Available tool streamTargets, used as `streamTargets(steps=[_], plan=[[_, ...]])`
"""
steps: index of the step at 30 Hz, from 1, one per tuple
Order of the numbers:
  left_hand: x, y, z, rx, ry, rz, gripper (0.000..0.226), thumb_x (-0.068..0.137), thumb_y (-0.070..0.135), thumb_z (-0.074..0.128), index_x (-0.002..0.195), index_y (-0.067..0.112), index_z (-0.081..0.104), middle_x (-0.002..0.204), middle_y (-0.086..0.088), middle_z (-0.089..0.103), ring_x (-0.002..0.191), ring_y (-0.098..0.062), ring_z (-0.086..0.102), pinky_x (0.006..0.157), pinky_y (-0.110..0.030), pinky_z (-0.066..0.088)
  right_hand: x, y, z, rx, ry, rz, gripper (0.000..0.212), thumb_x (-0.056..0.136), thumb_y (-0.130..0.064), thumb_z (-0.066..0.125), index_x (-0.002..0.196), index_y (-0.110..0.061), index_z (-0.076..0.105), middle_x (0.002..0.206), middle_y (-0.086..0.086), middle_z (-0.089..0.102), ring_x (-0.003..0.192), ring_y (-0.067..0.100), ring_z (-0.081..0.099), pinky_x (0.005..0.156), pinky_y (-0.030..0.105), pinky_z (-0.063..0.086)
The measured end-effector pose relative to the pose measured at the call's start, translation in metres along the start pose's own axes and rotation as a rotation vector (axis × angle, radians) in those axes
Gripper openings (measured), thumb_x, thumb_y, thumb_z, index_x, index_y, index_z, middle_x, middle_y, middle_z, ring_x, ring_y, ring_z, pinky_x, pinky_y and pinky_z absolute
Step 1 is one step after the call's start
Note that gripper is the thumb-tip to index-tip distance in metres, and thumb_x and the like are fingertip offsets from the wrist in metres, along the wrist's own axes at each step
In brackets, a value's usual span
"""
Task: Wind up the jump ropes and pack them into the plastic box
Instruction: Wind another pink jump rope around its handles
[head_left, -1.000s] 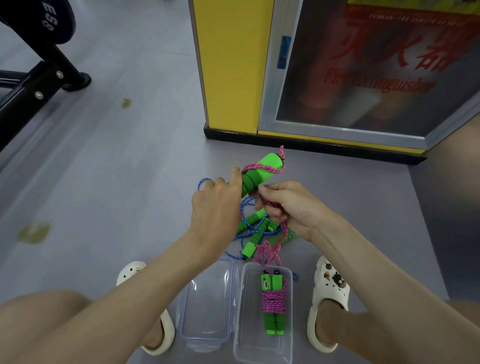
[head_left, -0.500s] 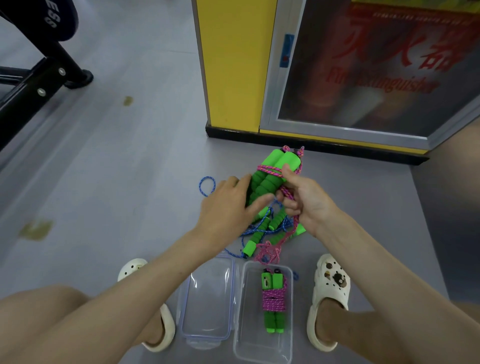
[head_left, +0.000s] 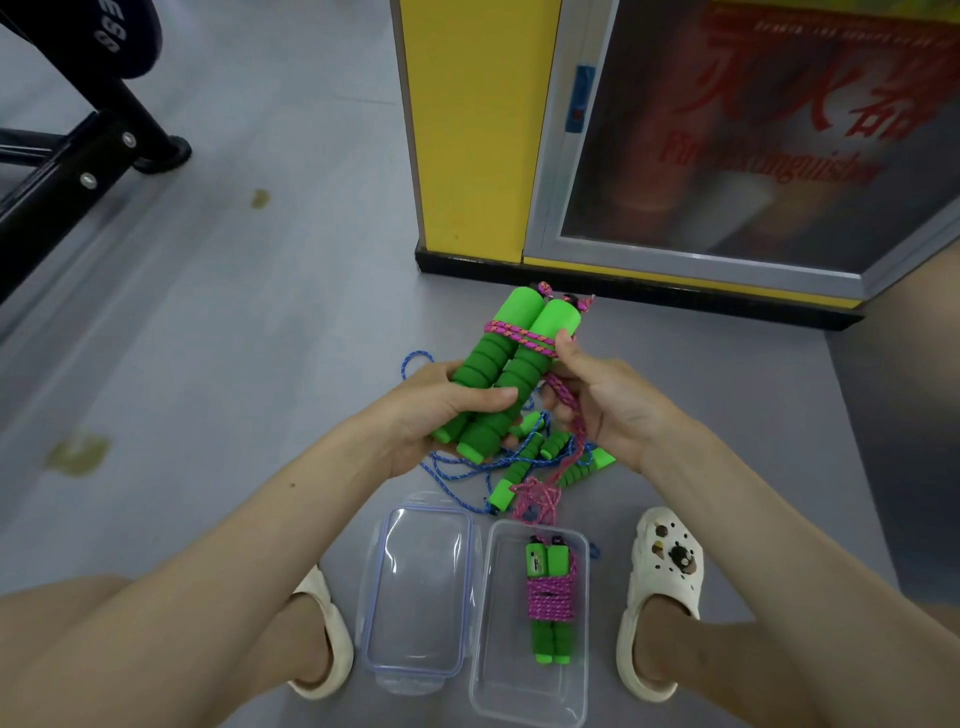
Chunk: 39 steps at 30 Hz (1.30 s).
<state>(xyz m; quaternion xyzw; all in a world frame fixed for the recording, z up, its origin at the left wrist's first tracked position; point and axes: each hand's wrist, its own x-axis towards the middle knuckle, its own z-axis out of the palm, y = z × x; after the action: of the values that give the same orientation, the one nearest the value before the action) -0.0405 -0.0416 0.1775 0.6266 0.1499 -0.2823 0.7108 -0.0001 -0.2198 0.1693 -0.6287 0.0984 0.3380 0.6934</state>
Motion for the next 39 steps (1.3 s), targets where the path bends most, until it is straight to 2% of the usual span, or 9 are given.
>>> streamTargets(steps=[8,13,16,19,22,27,32,36,39], plan=[[0.008,-0.001,-0.003,0.308,0.274,0.164,0.029,0.074,0.009,0.079,0.099,0.014,0.064,0.083,-0.007,0.070,0.072,-0.023,0.070,0.059,-0.030,0.057,-0.002,0.001,0.001,-0.222,0.149,-0.012,0.041,0.087,-0.045,0.061,0.084,-0.004,0.068,0.060,0.008,0.061,0.046,0.012,0.051,0.048,0.021,0.045],[0.010,-0.008,-0.003,0.916,0.528,0.277,0.039,0.075,0.036,0.078,0.107,0.023,0.061,0.086,0.002,0.062,0.085,-0.024,0.060,0.073,-0.036,0.051,0.001,0.007,-0.001,-0.385,0.144,0.023,0.010,0.086,-0.013,0.068,0.084,-0.003,0.066,0.057,0.010,0.060,0.040,0.010,0.053,0.042,0.019,0.044],[0.010,-0.012,-0.001,1.004,0.595,0.290,0.040,0.078,0.040,0.074,0.111,0.023,0.058,0.089,-0.002,0.064,0.087,-0.028,0.060,0.072,-0.036,0.050,0.004,0.009,-0.001,-0.471,0.188,0.008,0.018,0.089,-0.021,0.065,0.075,-0.011,0.069,0.067,0.006,0.064,0.055,0.011,0.057,0.059,0.021,0.048],[0.011,-0.011,-0.001,1.109,0.674,0.307,0.039,0.081,0.041,0.069,0.113,0.023,0.055,0.093,-0.006,0.066,0.087,-0.032,0.060,0.072,-0.038,0.050,0.004,0.007,0.003,-0.337,0.133,0.029,0.021,0.092,-0.021,0.061,0.077,-0.009,0.068,0.067,0.005,0.065,0.050,0.008,0.058,0.058,0.017,0.052],[0.013,-0.013,0.001,1.221,0.706,0.339,0.035,0.087,0.037,0.063,0.115,0.020,0.051,0.094,-0.006,0.066,0.085,-0.032,0.060,0.066,-0.035,0.045,0.000,0.004,0.007,-0.329,0.118,0.020,0.021,0.094,-0.021,0.058,0.081,-0.007,0.068,0.053,0.001,0.057,0.040,0.007,0.045,0.045,0.017,0.040],[0.009,-0.014,0.011,1.455,0.782,0.396,0.036,0.091,0.028,0.059,0.124,0.018,0.047,0.090,-0.005,0.060,0.069,-0.024,0.044,0.056,-0.031,0.029,-0.001,0.004,0.010,-0.237,0.070,0.001,0.026,0.099,-0.013,0.045,0.091,-0.001,0.066,0.056,0.004,0.054,0.037,0.006,0.035,0.045,0.019,0.030],[0.009,-0.016,0.017,1.623,0.841,0.513,0.062,0.039,0.003,0.089,0.096,0.011,0.065,0.054,-0.005,0.050,0.047,-0.018,0.027,0.046,-0.019,0.011,-0.001,0.005,0.014,-0.158,0.035,-0.015,0.028,0.102,-0.013,0.039,0.095,0.001,0.063,0.057,0.005,0.059,0.037,0.005,0.036,0.041,0.019,0.031],[0.010,-0.019,0.020,1.797,0.895,0.497,0.069,0.033,0.002,0.079,0.100,0.015,0.069,0.053,-0.002,0.051,0.044,-0.018,0.040,0.044,-0.022,0.019,0.000,0.005,0.017,-0.051,0.022,-0.003,0.025,0.101,-0.011,0.040,0.096,0.004,0.060,0.059,0.005,0.060,0.036,0.004,0.036,0.039,0.017,0.027],[0.013,-0.026,0.025,1.870,0.931,0.613,0.058,0.056,-0.001,0.050,0.108,0.016,0.068,0.059,-0.004,0.056,0.051,-0.020,0.053,0.045,-0.024,0.035,0.000,0.006,0.017,-0.001,0.037,0.022,0.031,0.096,-0.029,0.052,0.083,-0.002,0.060,0.058,0.005,0.058,0.037,0.006,0.033,0.038,0.017,0.024]])
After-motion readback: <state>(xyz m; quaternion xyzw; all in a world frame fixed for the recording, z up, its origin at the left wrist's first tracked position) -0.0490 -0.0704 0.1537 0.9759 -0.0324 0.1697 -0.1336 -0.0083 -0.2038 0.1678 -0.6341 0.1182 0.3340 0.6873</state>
